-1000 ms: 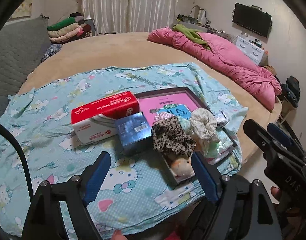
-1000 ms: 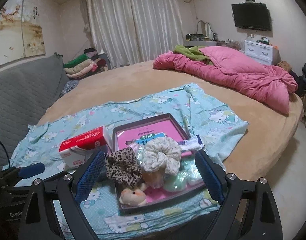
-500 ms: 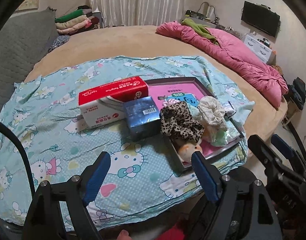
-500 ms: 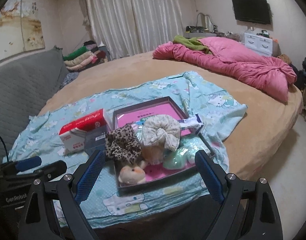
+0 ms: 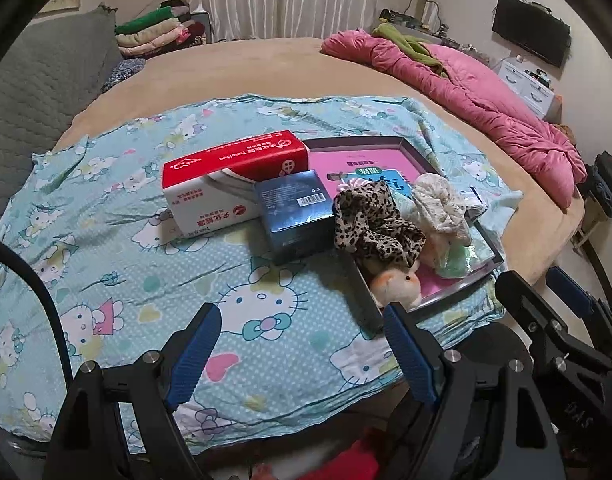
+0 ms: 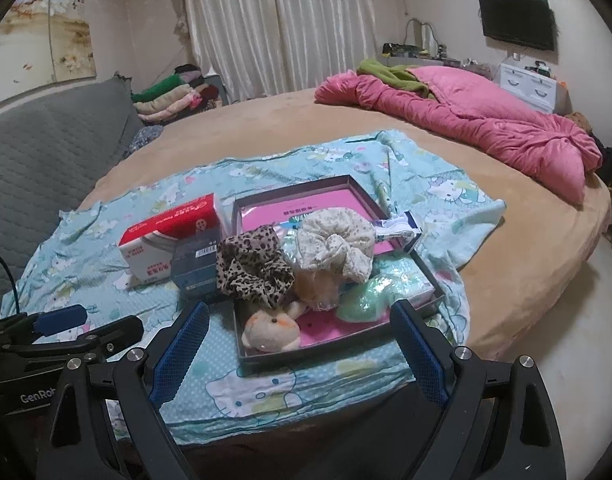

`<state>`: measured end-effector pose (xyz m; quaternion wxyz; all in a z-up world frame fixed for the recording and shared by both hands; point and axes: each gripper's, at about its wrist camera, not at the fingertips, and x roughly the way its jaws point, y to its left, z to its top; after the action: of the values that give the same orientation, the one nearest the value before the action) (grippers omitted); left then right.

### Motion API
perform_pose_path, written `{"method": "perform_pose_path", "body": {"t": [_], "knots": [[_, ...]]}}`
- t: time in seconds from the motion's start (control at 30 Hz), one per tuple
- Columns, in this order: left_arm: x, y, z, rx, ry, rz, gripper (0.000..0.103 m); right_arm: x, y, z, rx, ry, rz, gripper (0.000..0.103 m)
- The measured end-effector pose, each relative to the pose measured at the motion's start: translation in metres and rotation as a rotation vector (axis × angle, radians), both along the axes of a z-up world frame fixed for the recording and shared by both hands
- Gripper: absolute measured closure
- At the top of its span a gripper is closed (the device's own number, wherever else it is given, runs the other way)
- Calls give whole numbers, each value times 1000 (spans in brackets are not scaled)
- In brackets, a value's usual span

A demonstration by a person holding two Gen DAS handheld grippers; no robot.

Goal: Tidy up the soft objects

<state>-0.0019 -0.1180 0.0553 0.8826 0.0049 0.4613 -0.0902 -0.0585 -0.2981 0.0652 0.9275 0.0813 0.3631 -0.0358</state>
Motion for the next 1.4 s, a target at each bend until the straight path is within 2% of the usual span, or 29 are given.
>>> {"method": "perform_pose_path", "body": {"t": [1.4], "knots": [[-3,-5,-2,54,1,-16,21,2,-6,-6,24,23,-26,11]]}}
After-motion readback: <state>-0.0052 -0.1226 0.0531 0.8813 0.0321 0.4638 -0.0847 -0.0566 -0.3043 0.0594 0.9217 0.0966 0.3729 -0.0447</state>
